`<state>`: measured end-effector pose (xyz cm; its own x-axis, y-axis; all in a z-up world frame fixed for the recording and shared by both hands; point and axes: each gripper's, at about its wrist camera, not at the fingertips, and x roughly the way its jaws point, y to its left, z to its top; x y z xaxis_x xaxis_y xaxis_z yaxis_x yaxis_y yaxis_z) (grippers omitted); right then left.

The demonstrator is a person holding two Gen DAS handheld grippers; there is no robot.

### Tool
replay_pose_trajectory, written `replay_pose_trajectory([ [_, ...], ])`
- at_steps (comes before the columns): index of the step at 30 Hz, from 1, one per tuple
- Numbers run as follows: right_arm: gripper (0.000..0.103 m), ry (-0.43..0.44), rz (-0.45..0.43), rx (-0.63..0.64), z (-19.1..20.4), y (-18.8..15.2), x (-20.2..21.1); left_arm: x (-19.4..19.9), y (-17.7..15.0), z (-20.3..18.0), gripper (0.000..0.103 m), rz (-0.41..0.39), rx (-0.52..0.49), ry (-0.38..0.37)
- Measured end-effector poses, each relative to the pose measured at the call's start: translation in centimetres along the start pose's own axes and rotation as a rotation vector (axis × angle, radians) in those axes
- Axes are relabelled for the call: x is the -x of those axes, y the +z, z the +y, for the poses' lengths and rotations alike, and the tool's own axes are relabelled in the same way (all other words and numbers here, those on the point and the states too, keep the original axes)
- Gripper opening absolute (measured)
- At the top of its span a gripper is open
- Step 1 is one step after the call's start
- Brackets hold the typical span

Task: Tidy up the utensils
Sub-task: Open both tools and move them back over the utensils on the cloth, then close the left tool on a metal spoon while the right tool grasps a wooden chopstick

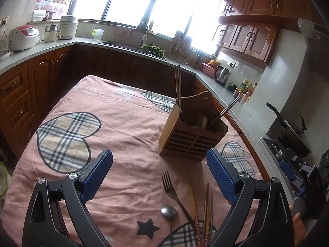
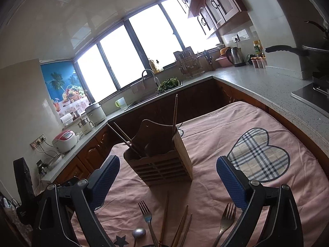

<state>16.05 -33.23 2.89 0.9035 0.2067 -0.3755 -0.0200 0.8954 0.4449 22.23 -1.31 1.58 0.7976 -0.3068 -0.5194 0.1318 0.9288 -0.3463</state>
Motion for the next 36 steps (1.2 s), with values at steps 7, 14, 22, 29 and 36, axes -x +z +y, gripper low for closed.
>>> replay_pose_trajectory([
  [7, 0.096, -0.019, 0.032, -0.01, -0.8, -2.5, 2.0, 1.7, -2.4, 0.7, 0.095, 0.016, 0.007, 0.001],
  [14, 0.096, -0.035, 0.07, -0.016, -1.3, -5.0, 2.9, 2.1, -4.9, 1.3, 0.095, 0.057, 0.007, 0.011],
  [22, 0.096, -0.044, 0.107, -0.013, -1.8, -7.1, 3.2, 1.5, -7.3, 1.4, 0.095, 0.11, -0.005, 0.024],
  [29, 0.096, -0.051, 0.135, -0.014, -2.3, -8.1, 2.9, 0.8, -8.4, 1.2, 0.095, 0.15, -0.024, 0.03],
  [36, 0.096, -0.051, 0.155, -0.017, -2.5, -8.6, 2.2, -0.4, -9.0, 0.3, 0.095, 0.19, -0.059, 0.029],
])
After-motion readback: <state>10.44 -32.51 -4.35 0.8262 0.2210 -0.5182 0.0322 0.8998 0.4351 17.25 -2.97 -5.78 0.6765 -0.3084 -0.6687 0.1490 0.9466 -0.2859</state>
